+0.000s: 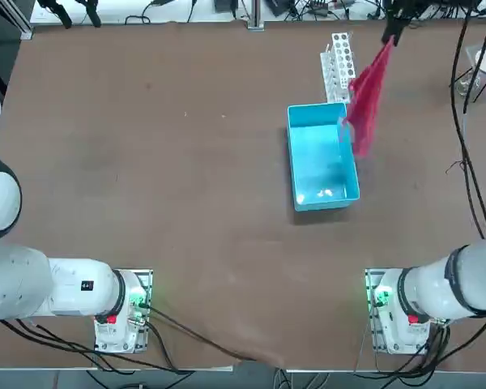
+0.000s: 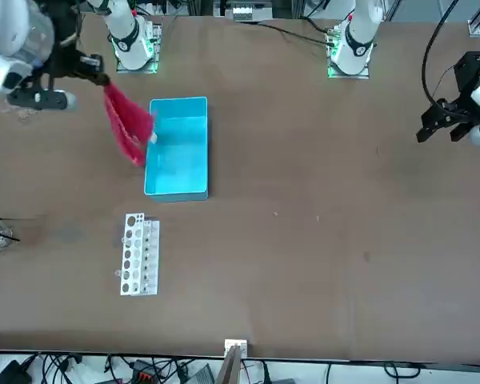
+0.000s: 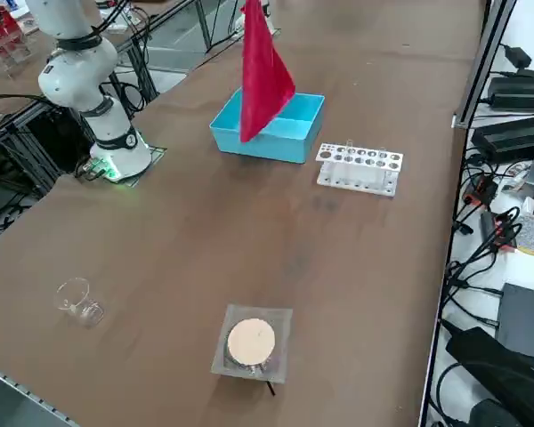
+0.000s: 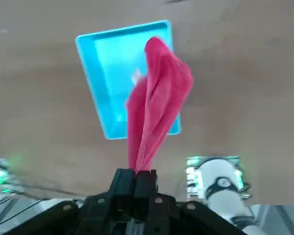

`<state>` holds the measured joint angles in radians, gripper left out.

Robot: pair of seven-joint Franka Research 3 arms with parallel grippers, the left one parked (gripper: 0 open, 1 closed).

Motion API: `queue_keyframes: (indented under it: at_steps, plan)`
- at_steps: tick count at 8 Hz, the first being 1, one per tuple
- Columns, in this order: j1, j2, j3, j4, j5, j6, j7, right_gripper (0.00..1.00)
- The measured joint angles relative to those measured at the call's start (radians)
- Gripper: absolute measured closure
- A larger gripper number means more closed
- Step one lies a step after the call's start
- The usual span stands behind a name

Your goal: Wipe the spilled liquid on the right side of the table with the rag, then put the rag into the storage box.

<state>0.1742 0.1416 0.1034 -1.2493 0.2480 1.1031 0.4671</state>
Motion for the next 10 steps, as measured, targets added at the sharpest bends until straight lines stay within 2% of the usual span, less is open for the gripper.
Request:
queue_keyframes:
  at_steps: [2,3,6,8,9,10]
  plan:
    - [0.024,-0.012,0.0,-0.005,0.066,0.01,0.085,0.97]
    - [0.043,-0.013,0.0,-0.031,0.069,0.036,0.109,0.96]
    - [0.057,-0.006,-0.004,-0.135,0.049,0.152,0.116,0.47]
    - [0.057,-0.007,-0.007,-0.141,-0.029,0.217,0.115,0.08]
    - [0.057,-0.009,-0.008,-0.141,-0.069,0.232,0.097,0.0]
    - [0.06,-0.01,-0.024,-0.141,-0.118,0.235,0.042,0.0]
